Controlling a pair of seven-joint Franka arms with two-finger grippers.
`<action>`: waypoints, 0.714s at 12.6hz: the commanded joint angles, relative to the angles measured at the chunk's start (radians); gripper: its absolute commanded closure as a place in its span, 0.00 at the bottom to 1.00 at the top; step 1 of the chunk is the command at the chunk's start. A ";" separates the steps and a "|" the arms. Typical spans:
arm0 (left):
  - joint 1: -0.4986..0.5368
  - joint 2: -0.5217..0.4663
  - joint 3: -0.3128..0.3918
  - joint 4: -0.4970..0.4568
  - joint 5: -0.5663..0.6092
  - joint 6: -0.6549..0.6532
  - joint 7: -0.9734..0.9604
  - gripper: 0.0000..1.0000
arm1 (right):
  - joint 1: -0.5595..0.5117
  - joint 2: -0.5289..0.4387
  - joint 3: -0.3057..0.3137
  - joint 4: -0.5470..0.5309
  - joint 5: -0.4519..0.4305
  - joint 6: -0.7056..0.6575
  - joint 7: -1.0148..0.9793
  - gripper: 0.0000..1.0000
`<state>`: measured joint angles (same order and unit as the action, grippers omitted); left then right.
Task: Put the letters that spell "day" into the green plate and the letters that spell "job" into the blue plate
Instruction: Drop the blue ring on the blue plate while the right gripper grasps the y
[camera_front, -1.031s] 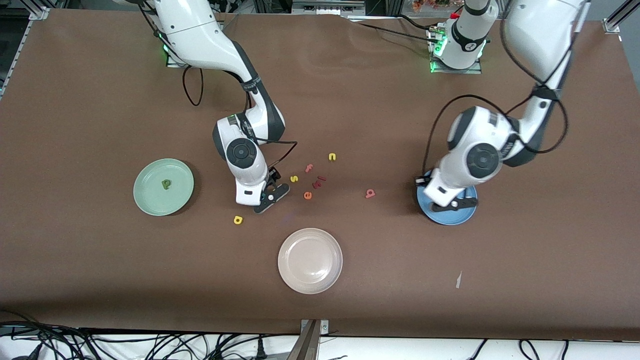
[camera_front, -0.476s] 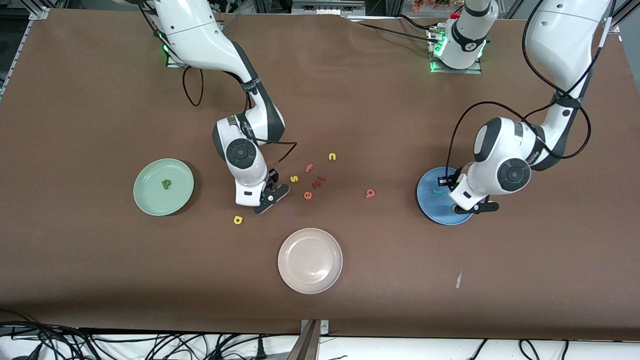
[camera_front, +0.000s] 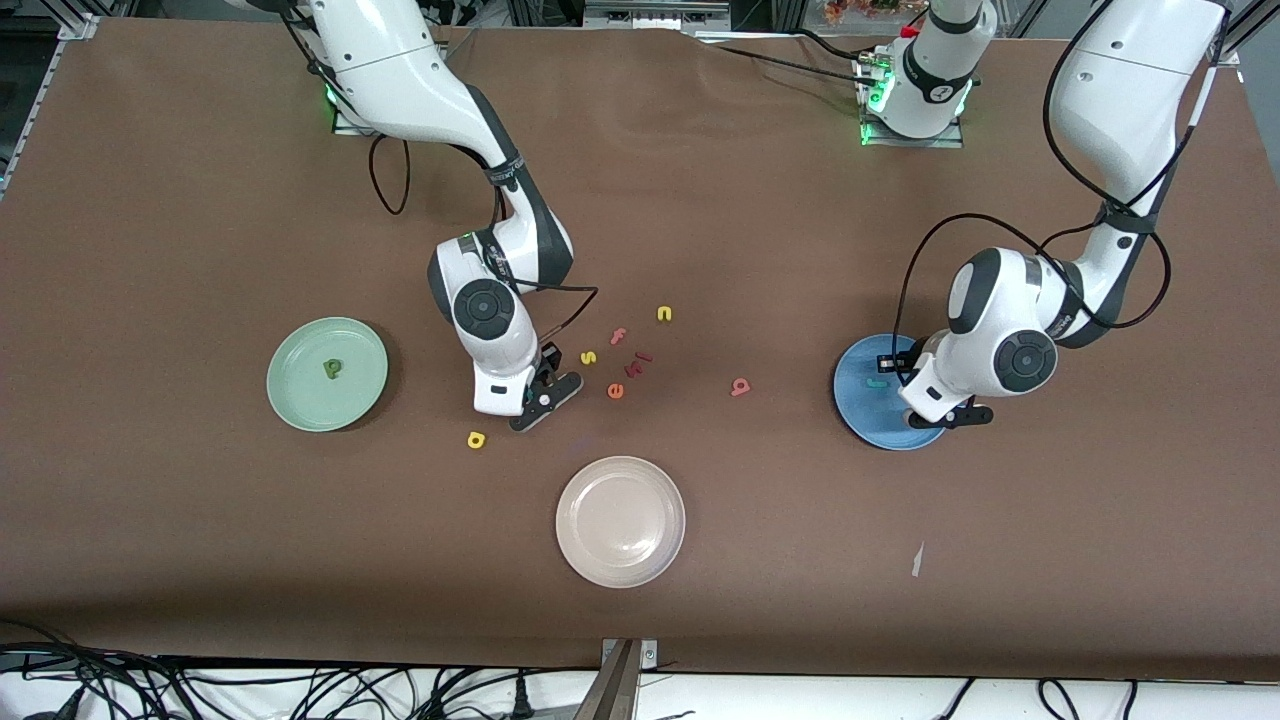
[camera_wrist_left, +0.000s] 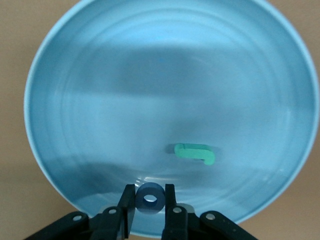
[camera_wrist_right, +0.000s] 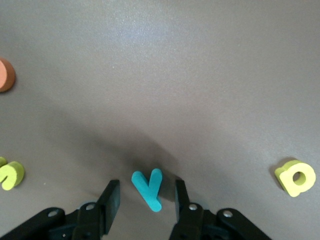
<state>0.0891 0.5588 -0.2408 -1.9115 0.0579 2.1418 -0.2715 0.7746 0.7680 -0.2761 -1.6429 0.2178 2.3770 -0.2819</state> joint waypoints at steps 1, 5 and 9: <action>0.012 -0.007 -0.009 -0.014 0.022 0.015 0.020 0.00 | 0.002 0.025 -0.002 0.029 0.029 0.002 0.004 0.55; -0.003 -0.026 -0.018 0.026 0.020 -0.022 0.003 0.00 | 0.000 0.025 -0.002 0.029 0.057 0.001 0.003 0.80; -0.029 -0.023 -0.097 0.190 0.010 -0.178 0.000 0.00 | -0.008 0.022 -0.002 0.029 0.058 -0.005 0.000 1.00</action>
<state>0.0870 0.5419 -0.3188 -1.7877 0.0579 2.0248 -0.2669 0.7732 0.7680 -0.2776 -1.6377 0.2553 2.3766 -0.2800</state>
